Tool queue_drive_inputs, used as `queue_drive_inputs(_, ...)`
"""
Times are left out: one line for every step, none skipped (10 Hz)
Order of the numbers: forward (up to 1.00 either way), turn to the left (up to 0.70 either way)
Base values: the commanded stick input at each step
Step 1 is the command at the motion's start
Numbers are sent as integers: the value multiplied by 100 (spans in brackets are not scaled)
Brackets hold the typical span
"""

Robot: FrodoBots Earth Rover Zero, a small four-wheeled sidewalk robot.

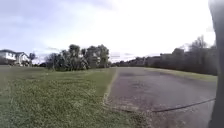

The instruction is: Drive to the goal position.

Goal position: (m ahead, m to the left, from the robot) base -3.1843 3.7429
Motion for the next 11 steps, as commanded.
queue_drive_inputs(0, 0)
queue_drive_inputs(0, 0)
queue_drive_inputs(0, 0)
queue_drive_inputs(0, 0)
queue_drive_inputs(2, 0)
queue_drive_inputs(0, 0)
queue_drive_inputs(0, 0)
queue_drive_inputs(2, 0)
queue_drive_inputs(4, 0)
queue_drive_inputs(1, 0)
queue_drive_inputs(0, 0)
